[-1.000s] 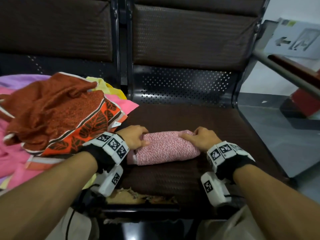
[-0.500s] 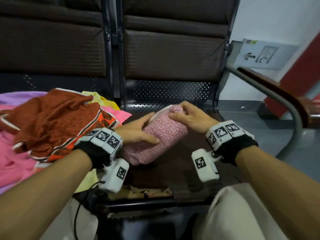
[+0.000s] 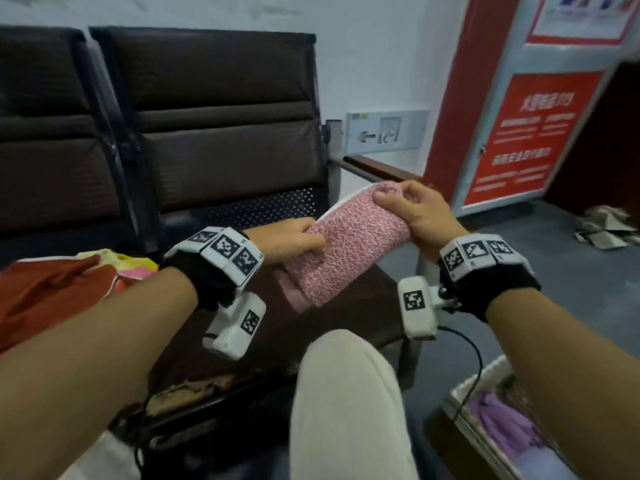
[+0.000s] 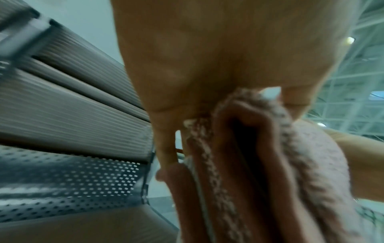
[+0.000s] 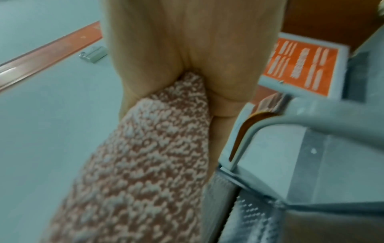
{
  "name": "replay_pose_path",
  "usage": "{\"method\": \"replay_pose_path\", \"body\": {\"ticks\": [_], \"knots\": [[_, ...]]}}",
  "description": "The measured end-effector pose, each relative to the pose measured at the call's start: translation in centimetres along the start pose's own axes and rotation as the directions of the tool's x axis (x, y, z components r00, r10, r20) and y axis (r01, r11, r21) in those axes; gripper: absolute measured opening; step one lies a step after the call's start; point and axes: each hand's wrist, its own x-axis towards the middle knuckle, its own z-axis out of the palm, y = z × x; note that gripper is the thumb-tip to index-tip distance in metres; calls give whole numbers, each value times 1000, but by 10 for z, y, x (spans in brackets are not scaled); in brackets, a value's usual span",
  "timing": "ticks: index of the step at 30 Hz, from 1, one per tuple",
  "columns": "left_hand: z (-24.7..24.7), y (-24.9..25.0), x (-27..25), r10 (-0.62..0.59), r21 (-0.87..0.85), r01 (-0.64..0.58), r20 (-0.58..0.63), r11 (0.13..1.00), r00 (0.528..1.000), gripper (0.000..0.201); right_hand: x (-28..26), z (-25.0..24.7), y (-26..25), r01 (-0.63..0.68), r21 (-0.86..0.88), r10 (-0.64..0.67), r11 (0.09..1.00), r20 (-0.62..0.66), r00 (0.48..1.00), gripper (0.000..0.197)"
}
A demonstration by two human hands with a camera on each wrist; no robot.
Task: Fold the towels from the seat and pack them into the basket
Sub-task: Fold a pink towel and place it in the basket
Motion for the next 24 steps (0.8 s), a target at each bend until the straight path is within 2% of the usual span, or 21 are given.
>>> {"method": "replay_pose_path", "body": {"ticks": [2, 4, 7, 11, 16, 19, 22, 24], "knots": [[28, 29, 20, -2, 226, 12, -43, 974, 999, 23, -14, -42, 18, -70, 10, 70, 998, -83, 994, 28], [66, 54, 40, 37, 315, -36, 1, 948, 999, 26, -32, -86, 40, -173, -6, 169, 985, -168, 971, 38], [134, 75, 69, 99, 268, -140, 160, 953, 982, 17, -67, -151, 73, -348, -14, 334, 937, -248, 909, 43], [229, 77, 103, 109, 198, -178, 316, 964, 943, 24, -116, -232, 124, -497, -37, 478, 867, -223, 850, 33], [333, 69, 131, 130, 117, -199, 435, 973, 891, 35, -156, -299, 201, -588, -68, 545, 806, -302, 782, 43], [380, 64, 145, 118, 60, -170, 499, 984, 859, 38, -165, -327, 242, -655, -157, 572, 739, -367, 733, 47], [417, 58, 160, 64, 112, -151, 553, 982, 831, 41, -165, -342, 274, -691, -270, 588, 671, -375, 717, 37], [434, 54, 170, 43, 138, -145, 562, 980, 826, 44, -161, -347, 291, -688, -320, 572, 651, -389, 722, 22]]}}
